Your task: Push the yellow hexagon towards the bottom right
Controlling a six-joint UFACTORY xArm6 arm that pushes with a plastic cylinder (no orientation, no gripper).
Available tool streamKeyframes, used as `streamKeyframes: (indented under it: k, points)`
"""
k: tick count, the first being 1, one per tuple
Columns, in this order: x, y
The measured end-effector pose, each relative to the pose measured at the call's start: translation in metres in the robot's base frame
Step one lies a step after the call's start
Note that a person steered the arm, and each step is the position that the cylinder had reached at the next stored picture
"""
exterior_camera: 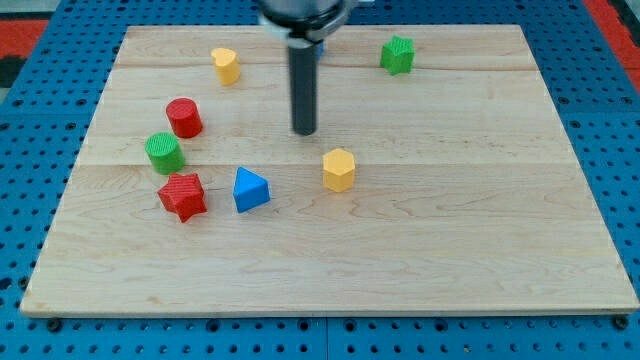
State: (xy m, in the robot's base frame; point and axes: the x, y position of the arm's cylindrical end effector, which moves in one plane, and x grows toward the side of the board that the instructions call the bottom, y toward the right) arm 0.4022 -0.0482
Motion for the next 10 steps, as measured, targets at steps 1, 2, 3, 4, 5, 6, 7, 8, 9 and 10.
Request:
streamKeyframes:
  k: [1,2,3,4,5,6,7,8,9,10]
  points:
    - [0.038,-0.055]
    - [0.081,-0.044]
    - [0.105,-0.011]
    - [0.071,-0.021]
    - [0.062,0.011]
    - [0.054,0.016]
    - [0.052,0.069]
    - [0.062,0.127]
    - [0.035,0.134]
    - [0.054,0.174]
